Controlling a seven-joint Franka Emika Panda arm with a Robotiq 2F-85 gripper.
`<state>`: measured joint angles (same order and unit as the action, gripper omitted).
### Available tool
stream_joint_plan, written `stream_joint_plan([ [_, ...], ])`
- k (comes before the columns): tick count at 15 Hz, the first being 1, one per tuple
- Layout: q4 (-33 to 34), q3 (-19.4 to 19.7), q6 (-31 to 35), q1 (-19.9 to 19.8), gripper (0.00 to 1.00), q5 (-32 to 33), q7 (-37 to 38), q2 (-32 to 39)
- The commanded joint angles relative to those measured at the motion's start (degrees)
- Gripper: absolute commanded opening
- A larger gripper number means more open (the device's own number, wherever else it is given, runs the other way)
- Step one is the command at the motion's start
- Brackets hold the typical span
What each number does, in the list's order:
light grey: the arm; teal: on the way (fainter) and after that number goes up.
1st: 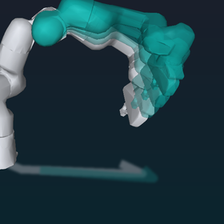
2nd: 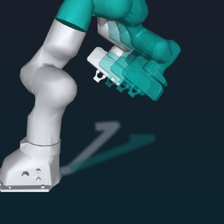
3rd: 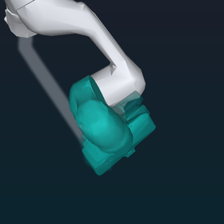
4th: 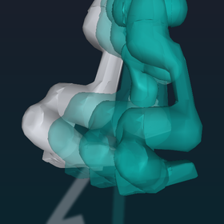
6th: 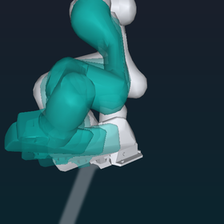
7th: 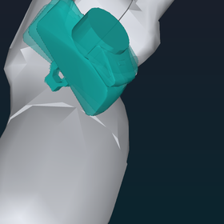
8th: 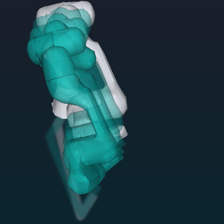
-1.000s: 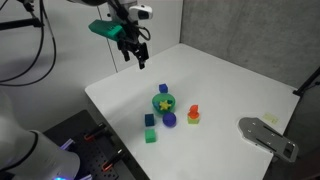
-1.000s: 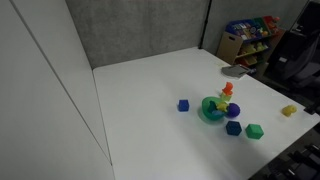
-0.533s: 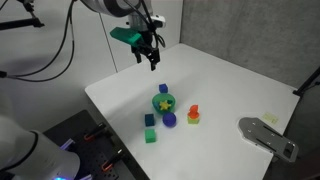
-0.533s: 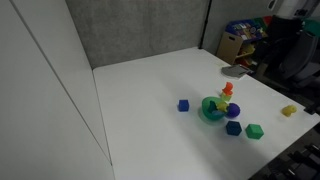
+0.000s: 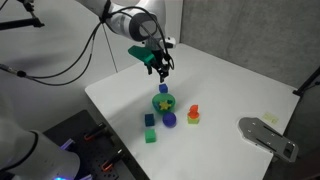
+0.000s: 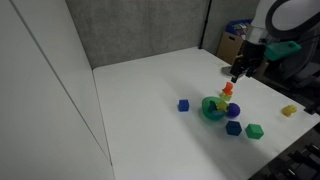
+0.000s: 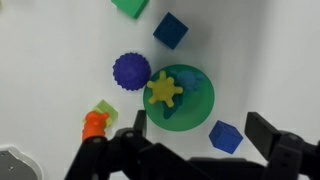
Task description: Remove the yellow toy from the green bowl and put it on the table
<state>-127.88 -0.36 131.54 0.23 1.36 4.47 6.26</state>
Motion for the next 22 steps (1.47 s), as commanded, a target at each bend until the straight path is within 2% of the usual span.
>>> stream_joint_plan([
  [1,3.0,1.3,3.3,-0.2,1.00,1.6,2.7,5.9],
  [5,4.4,2.7,4.5,-0.2,1.00,1.0,3.7,9.7],
  [6,2.3,2.2,4.9,-0.2,1.00,0.4,1.8,8.2],
  [14,3.6,2.5,7.1,-0.9,1.00,-0.6,1.1,12.8],
  [22,4.3,3.6,16.9,0.5,1.00,2.0,2.2,21.6],
])
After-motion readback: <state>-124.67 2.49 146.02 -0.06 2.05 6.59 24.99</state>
